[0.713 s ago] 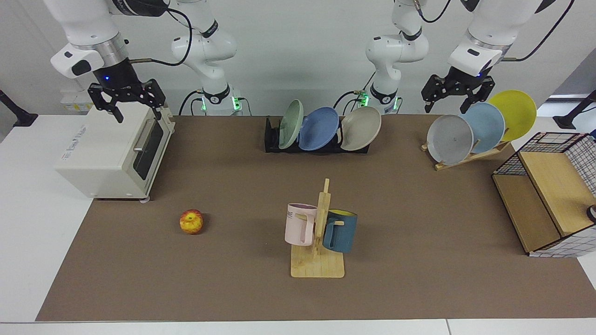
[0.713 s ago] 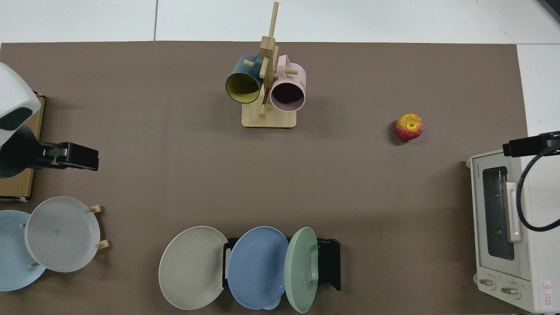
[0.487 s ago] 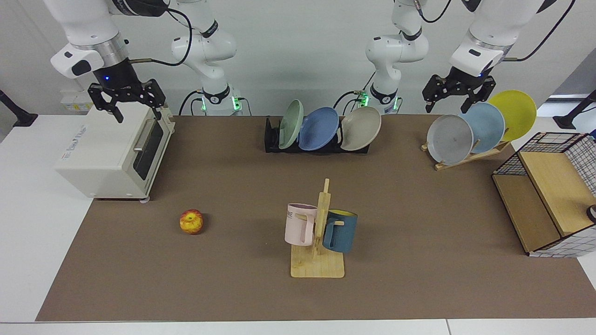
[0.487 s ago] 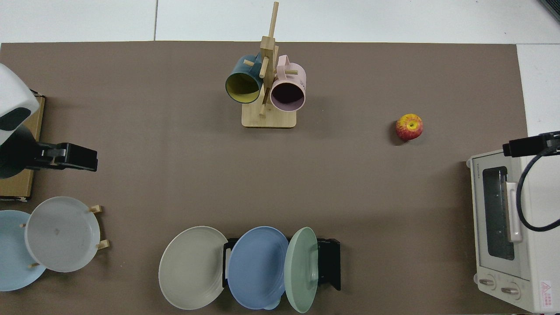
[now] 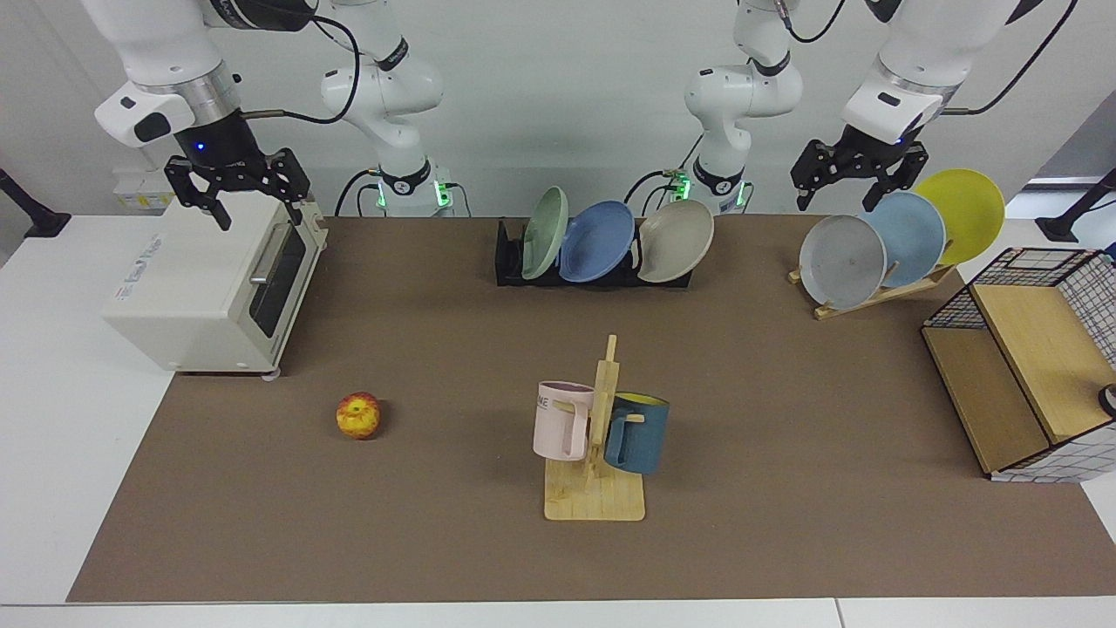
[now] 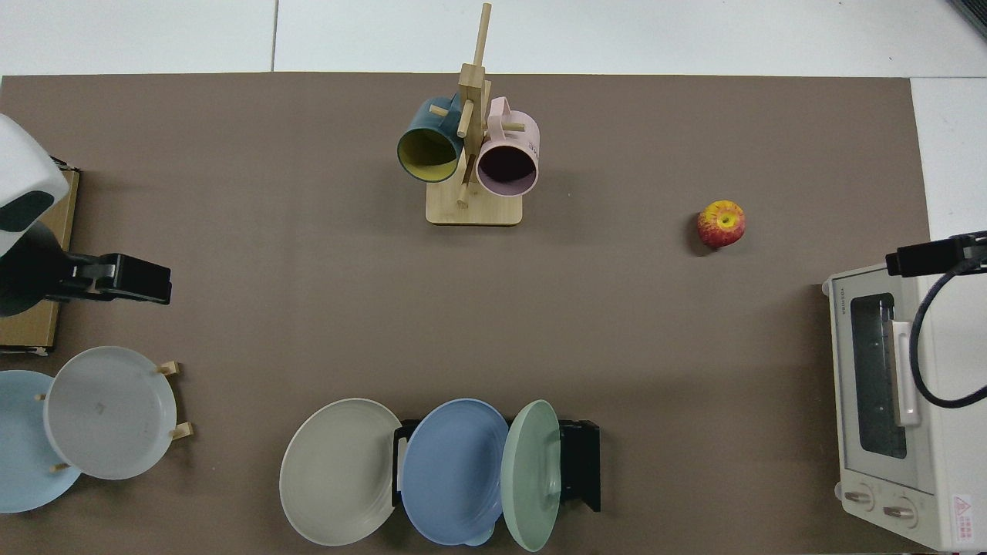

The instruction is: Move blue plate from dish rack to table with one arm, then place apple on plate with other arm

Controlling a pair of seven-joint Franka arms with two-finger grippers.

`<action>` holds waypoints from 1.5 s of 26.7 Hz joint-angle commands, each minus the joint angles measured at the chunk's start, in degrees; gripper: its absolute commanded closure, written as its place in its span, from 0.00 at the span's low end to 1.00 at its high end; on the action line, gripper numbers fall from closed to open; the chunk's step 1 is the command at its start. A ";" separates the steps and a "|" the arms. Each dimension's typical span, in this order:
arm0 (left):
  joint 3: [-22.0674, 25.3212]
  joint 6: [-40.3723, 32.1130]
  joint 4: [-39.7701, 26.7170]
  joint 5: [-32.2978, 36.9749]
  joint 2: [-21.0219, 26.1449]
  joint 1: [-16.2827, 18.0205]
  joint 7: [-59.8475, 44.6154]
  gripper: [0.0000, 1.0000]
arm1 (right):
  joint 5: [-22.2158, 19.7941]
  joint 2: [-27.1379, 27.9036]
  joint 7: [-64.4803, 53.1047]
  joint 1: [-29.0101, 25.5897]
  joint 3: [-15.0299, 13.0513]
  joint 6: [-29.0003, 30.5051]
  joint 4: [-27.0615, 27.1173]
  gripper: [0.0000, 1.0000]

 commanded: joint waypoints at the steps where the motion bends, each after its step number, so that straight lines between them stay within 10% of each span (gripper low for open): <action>1: 0.17 -1.15 -0.07 -0.21 -0.68 0.58 0.46 0.00 | -0.03 -1.40 1.46 -0.15 0.26 0.51 -1.73 0.00; 22: -0.01 -0.28 -5.42 -1.96 -3.93 0.06 0.46 0.00 | -0.04 -0.79 1.02 0.37 0.70 1.83 -1.73 0.00; 40: -0.88 6.92 -24.84 -11.37 -13.59 -6.35 0.28 0.00 | 3.21 15.20 0.84 1.69 0.70 28.62 -11.75 0.00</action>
